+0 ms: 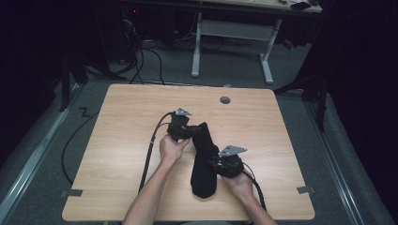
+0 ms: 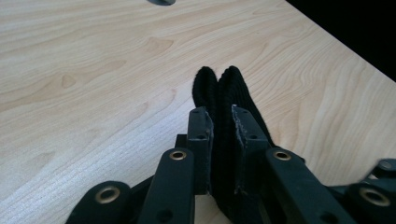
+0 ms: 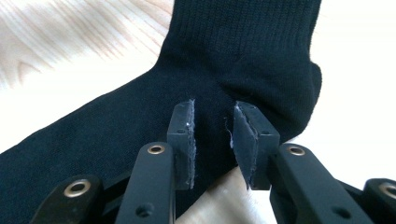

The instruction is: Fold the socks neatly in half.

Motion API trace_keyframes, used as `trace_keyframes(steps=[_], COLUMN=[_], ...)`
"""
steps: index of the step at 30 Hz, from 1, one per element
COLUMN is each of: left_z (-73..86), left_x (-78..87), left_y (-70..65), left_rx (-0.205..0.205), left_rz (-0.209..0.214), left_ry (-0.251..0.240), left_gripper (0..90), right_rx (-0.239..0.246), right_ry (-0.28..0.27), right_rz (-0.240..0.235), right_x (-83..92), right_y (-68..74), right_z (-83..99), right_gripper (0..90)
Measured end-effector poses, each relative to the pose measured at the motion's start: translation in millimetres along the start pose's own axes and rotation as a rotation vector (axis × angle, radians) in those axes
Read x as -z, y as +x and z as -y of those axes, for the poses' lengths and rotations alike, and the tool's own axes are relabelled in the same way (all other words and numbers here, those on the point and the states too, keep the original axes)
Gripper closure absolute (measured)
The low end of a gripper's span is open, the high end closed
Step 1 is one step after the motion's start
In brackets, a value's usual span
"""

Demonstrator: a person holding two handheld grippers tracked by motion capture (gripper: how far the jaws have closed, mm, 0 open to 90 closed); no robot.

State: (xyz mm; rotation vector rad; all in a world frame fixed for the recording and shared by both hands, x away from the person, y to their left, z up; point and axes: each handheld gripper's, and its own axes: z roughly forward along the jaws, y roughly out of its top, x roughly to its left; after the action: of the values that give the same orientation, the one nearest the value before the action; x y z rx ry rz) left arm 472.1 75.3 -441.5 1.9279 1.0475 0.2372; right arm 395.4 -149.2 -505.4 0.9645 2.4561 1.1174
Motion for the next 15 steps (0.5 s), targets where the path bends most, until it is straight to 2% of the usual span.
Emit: trace_keyframes(steps=[9,15], left_z=[-4.2,-2.3], left_x=[18.5,31.1], left_y=[-8.7,-19.2], left_rx=[-0.037,-0.087], left_rz=[0.056,0.087], left_ry=[-0.061,-0.076], left_gripper=[79.4,79.3], right_rx=[-0.023,-0.035], right_ry=[0.011,0.002], right_rz=[0.033,0.058], right_x=[-11.3,-18.1], right_y=[-8.3,-13.6], right_z=[-12.7,-18.1], right_gripper=[69.5,70.6])
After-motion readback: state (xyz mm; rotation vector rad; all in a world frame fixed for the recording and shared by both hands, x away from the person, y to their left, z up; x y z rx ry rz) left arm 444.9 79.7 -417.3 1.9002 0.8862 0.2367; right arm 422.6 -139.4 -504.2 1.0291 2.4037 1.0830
